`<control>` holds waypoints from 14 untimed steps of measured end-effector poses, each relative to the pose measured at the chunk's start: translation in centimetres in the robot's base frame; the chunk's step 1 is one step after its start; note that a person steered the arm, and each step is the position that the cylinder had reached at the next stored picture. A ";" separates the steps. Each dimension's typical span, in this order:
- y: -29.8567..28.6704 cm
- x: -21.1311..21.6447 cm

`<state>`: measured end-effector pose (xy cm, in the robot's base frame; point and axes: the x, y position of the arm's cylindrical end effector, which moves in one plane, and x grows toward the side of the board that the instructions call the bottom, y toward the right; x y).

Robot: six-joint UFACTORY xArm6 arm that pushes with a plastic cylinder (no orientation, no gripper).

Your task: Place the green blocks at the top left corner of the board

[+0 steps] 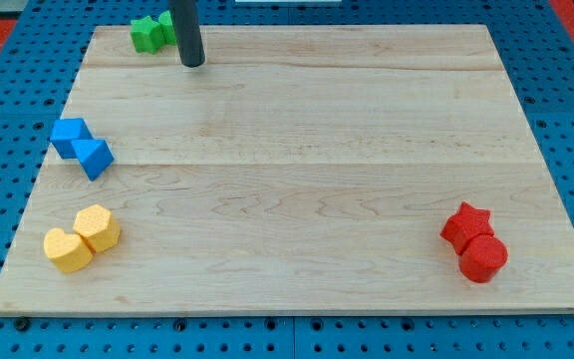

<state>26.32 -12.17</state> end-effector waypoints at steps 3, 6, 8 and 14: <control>0.5 -7.1; -10.3 1.3; -12.1 7.7; -13.4 2.2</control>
<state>28.51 -25.57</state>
